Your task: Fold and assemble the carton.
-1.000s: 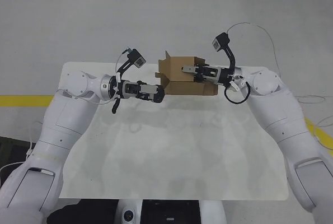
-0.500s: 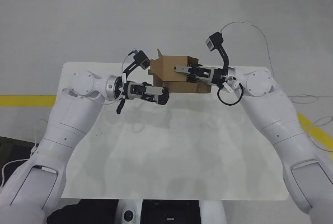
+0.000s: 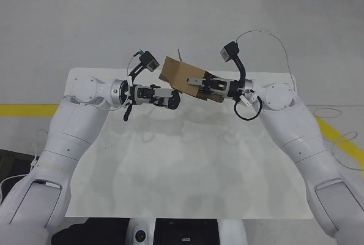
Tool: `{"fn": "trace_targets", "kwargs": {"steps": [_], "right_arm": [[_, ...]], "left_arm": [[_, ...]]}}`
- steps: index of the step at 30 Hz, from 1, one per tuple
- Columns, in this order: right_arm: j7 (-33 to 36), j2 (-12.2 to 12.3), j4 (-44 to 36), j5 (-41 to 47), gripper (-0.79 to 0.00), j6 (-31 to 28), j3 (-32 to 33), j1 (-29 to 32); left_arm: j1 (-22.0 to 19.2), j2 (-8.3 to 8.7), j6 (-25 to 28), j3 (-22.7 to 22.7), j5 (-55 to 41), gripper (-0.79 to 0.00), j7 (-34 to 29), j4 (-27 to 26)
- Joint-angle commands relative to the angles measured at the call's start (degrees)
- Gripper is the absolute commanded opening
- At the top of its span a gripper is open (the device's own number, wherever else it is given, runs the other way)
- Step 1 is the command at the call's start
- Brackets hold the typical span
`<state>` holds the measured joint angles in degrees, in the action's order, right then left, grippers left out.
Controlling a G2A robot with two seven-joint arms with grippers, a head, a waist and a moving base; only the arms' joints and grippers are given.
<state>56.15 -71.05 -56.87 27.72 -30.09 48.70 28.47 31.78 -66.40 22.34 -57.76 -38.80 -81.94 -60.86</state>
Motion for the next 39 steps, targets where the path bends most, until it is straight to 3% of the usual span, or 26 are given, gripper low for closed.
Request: {"fn": "trace_targets", "kwargs": {"steps": [1,17,25,31,39], "right_arm": [[0.2,0.0,-0.2,-0.1,-0.785,0.1,0.2,0.1],[4.5,-0.7,1.1,1.2,-0.785,0.3,1.3,-0.3],[16.1,-0.3,7.0,5.3,-0.785,2.4,3.3,-2.4],[25.8,-0.3,8.2,6.9,-0.785,7.7,2.5,-3.8],[29.3,0.1,6.4,8.4,-0.785,11.2,2.1,-3.1]], "left_arm": [[0.1,0.07,0.0,-0.2,0.0,0.0,0.0,-0.1],[0.3,0.17,-0.6,-0.7,0.2,0.0,-0.6,-0.5],[3.1,2.55,-1.4,-5.8,2.9,0.0,-1.4,-2.0],[6.3,4.61,1.1,-10.5,5.2,0.0,1.1,-5.0],[8.4,6.68,7.6,-9.9,14.8,0.0,7.5,-11.1]]}}
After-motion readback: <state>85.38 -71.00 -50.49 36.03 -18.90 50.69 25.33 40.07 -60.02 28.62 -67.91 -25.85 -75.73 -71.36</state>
